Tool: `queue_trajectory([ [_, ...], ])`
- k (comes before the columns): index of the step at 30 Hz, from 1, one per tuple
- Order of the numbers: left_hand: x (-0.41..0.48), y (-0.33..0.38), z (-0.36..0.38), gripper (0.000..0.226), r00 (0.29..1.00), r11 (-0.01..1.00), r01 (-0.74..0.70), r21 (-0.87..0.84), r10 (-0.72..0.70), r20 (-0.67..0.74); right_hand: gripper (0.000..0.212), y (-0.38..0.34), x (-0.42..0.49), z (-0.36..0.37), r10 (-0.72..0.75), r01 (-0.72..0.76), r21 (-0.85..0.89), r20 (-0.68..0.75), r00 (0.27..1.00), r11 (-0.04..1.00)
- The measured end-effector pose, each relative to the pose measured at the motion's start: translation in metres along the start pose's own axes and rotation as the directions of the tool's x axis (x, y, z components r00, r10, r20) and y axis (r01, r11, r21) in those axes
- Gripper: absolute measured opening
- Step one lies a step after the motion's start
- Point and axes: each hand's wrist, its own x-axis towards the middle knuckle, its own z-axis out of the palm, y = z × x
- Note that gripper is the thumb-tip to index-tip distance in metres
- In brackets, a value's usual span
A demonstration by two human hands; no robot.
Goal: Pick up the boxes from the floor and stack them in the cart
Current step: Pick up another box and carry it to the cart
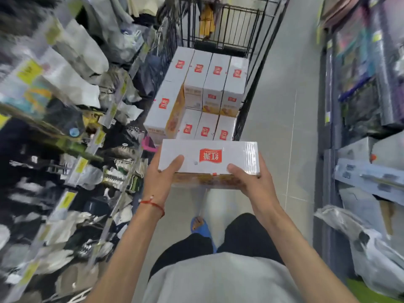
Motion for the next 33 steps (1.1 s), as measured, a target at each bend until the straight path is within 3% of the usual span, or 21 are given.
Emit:
queue_trajectory([
  [10,0.105,0.02,0.034,0.031,0.958,0.989,0.11,-0.098,-0.132,-0.255,0.076,-0.06,0.171,0.02,0.052,-0.021,-0.169,0.182,0.982,0.985],
  [18,0.137,0.037,0.091,0.048,0.799,0.951,0.178,-0.253,-0.29,-0.527,0.066,-0.116,0.294,0.027,0.219,0.007,-0.454,0.443,0.87,0.891],
  [22,0.149,0.032,0.111,0.032,0.714,0.926,0.2,-0.32,-0.361,-0.599,0.074,-0.121,0.336,0.038,0.276,0.049,-0.508,0.544,0.792,0.86],
  [26,0.158,0.014,0.118,0.035,0.657,0.908,0.251,-0.336,-0.415,-0.629,0.074,-0.12,0.361,0.058,0.316,0.089,-0.553,0.593,0.741,0.828],
  [29,0.166,0.0,0.12,0.038,0.603,0.868,0.319,-0.381,-0.496,-0.625,0.068,-0.114,0.376,0.071,0.411,-0.041,-0.546,0.577,0.706,0.837],
  [33,0.18,-0.018,0.112,0.038,0.571,0.817,0.364,-0.446,-0.575,-0.586,0.064,-0.103,0.384,0.094,0.486,-0.183,-0.541,0.494,0.721,0.821],
])
